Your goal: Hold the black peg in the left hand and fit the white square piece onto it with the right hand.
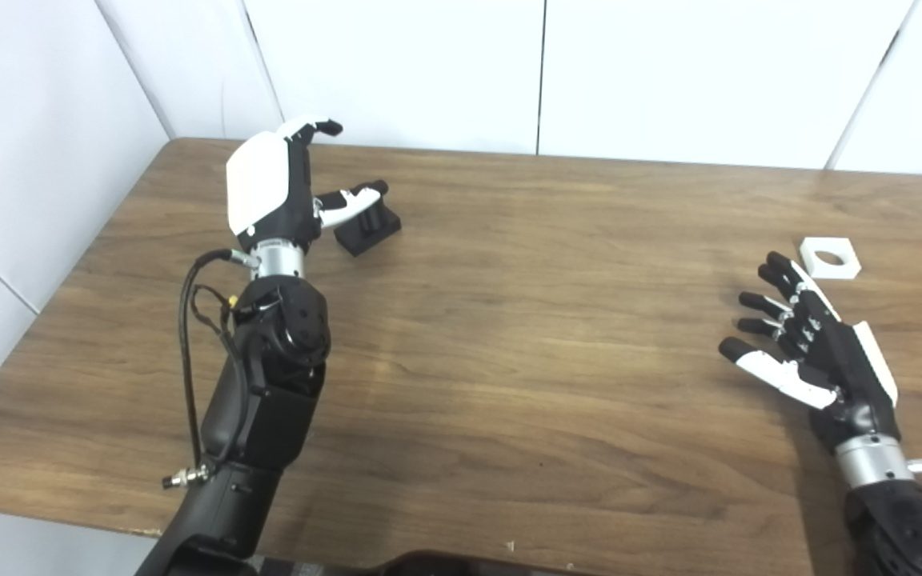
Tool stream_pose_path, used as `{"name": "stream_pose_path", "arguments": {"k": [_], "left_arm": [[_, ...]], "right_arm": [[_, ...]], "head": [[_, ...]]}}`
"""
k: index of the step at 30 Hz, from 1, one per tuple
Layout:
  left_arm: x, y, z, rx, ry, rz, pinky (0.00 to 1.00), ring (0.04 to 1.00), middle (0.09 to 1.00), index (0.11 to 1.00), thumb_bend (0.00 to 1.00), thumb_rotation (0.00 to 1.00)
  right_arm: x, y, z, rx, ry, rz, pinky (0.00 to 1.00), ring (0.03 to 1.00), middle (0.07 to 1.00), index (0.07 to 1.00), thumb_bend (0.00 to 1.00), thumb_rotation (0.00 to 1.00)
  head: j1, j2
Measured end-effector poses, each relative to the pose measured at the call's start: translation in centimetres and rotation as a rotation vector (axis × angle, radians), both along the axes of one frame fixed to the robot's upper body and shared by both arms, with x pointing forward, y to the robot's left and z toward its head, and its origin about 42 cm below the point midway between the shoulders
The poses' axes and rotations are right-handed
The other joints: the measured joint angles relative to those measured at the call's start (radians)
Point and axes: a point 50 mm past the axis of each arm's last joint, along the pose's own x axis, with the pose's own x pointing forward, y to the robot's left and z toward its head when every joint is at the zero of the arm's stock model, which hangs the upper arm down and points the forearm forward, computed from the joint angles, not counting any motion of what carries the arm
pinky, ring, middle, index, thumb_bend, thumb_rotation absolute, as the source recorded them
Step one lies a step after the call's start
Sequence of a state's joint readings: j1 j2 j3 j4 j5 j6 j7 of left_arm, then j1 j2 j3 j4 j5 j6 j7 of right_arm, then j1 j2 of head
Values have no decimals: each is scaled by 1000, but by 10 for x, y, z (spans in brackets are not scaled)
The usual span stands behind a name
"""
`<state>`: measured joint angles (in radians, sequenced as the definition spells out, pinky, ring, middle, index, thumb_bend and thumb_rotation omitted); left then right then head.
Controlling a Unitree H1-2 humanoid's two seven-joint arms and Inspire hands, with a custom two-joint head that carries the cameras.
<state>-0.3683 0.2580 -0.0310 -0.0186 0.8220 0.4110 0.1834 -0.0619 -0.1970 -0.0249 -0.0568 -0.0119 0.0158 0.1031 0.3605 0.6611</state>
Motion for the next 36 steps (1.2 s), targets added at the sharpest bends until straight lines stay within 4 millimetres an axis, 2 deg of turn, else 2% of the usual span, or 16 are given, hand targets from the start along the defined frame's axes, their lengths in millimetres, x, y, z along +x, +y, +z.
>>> {"name": "stream_pose_path", "arguments": {"k": [6,9,11,15,20,30,36], "left_arm": [[5,2,0,69,78,15,864,930,920,732,819,438],[6,3,-3,115,117,25,971,983,964,743,848,483],[8,4,-6,145,140,37,993,995,984,746,863,505],[10,4,-11,156,183,39,903,952,980,721,883,497],[12,3,-14,146,190,38,983,959,966,666,882,463],[18,1,-28,143,230,35,1000,974,956,653,893,453],[22,4,-44,141,274,47,1000,975,954,651,894,447]], "right_arm": [[-2,-1,0,-1,0,-2,731,814,919,918,860,340],[-4,0,0,-4,0,-3,728,812,920,919,862,339],[-5,-1,0,-6,0,-3,728,811,919,918,862,335],[-8,0,2,-14,-2,-4,734,806,917,918,857,332],[-10,0,1,-14,-1,-5,731,807,925,919,835,314],[-10,0,3,-14,5,-7,747,811,929,923,841,324],[-10,0,2,-14,4,-7,739,813,930,920,833,317]], "head": [[-3,3],[-6,3],[-8,5],[-14,6],[-15,6],[-17,5],[-18,5]]}}
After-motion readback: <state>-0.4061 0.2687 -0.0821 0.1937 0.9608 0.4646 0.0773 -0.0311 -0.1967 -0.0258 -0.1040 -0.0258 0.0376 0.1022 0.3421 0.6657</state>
